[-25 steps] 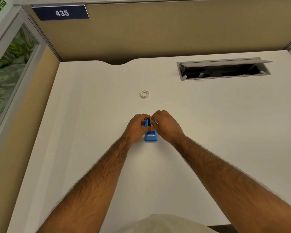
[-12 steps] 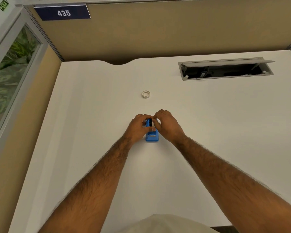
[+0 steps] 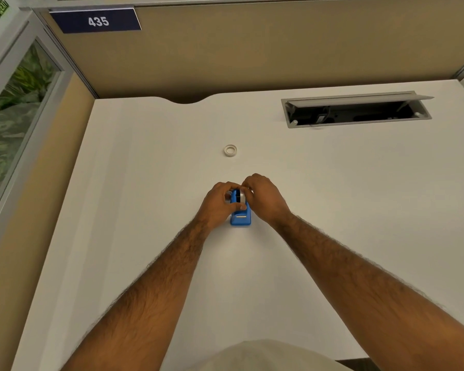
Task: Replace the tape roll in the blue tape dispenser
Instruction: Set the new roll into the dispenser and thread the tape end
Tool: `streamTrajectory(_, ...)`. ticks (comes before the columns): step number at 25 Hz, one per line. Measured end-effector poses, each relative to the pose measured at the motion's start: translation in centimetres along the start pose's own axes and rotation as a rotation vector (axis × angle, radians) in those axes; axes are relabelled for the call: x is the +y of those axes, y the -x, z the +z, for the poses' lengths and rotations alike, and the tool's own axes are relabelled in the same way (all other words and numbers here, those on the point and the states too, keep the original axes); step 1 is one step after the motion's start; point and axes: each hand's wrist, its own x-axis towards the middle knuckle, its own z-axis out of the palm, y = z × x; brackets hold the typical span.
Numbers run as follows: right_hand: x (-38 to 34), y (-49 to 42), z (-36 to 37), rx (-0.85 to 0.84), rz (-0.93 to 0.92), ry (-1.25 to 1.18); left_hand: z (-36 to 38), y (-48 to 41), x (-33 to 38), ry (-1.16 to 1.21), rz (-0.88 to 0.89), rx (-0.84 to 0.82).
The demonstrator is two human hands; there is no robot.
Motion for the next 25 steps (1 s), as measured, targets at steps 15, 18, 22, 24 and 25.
streamTrajectory(15,2.1,5.4,0.7,0.042,-0.412,0.313,-0.3,-0.1,-0.6,-0.007,0.065,-0.01)
streamTrajectory(18,1.4,5.2,0.8,0.051,-0.352,0.252,-0.2,0.1,-0.6,0.006,0.079,0.004)
streamTrajectory(22,0.6,4.8,0.4,0.048,-0.307,0.198,0.1,0.3,-0.9,0.012,0.092,-0.001)
streamTrajectory(24,0.4,4.5,0.3,0.045,-0.283,0.177,0.2,0.2,-0.8,-0.002,0.091,0.015)
streamTrajectory(25,0.3,4.3,0.2,0.047,-0.275,0.172,0.2,0.2,-0.7,-0.004,0.088,0.024)
